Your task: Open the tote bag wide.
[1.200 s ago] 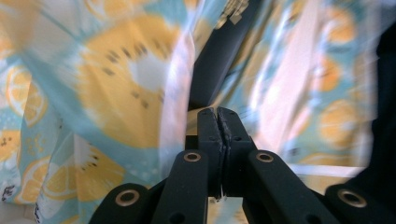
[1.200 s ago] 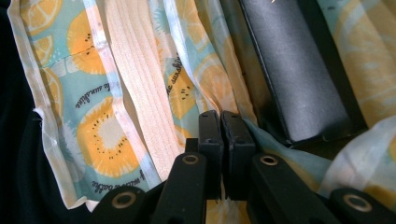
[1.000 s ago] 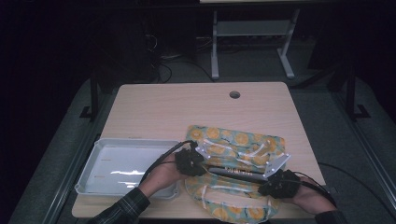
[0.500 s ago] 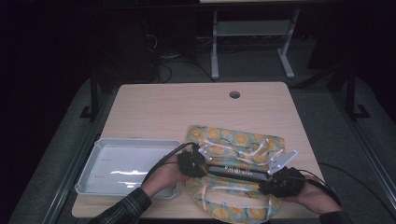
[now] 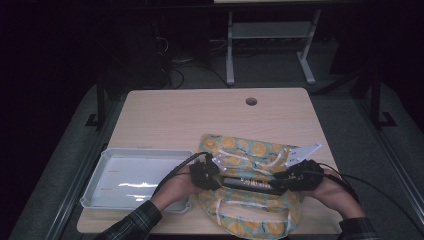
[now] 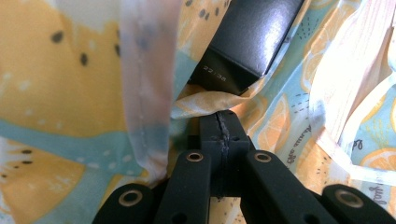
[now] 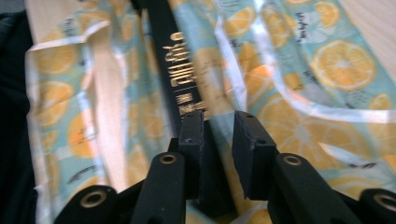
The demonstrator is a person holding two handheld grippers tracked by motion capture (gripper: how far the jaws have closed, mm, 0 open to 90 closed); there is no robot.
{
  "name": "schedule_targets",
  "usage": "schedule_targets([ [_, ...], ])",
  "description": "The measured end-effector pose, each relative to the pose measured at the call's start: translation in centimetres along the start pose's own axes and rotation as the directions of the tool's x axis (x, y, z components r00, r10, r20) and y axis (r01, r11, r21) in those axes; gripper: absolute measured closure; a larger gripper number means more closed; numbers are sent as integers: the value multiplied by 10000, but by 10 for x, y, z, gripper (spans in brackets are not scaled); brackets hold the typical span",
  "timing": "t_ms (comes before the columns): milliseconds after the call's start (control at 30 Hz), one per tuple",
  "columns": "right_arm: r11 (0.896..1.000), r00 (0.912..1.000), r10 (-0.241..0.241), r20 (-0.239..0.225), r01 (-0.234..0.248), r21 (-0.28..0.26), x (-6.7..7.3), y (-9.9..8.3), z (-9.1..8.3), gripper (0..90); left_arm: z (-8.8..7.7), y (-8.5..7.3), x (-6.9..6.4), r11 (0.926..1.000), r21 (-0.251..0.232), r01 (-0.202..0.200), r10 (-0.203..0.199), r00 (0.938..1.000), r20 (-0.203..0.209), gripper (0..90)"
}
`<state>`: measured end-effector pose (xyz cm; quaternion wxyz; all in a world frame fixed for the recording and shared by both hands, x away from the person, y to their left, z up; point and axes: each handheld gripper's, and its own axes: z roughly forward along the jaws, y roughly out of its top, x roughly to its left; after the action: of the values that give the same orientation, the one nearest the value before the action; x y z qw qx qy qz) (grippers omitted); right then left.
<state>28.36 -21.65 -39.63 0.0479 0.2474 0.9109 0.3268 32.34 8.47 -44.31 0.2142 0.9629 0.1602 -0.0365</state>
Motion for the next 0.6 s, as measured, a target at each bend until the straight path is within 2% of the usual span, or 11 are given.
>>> schedule_targets([
  [133, 9999, 9999, -50, -104, 51, 118, -5, 2, 6, 674, 0, 0, 0, 10000, 3, 20, -20, 10000, 19, 897],
  [167, 9996, 9998, -197, -99, 199, 180, -5, 2, 7, 667, 0, 0, 0, 10000, -2, 20, -20, 10000, 17, 897],
  [267, 9980, 9986, -497, 191, 489, 410, -5, 2, 12, 665, 0, 0, 0, 10000, -4, 47, -47, 10000, 39, 897],
  [500, 9978, 9982, -466, 379, 448, 489, -8, 0, 14, 885, 0, 0, 1, 10000, -12, 34, -34, 10000, 50, 897],
  [600, 9987, 9981, -330, 530, 309, 401, -10, 1, 13, 892, 0, 0, 1, 10000, -9, 39, -39, 10000, 63, 898],
])
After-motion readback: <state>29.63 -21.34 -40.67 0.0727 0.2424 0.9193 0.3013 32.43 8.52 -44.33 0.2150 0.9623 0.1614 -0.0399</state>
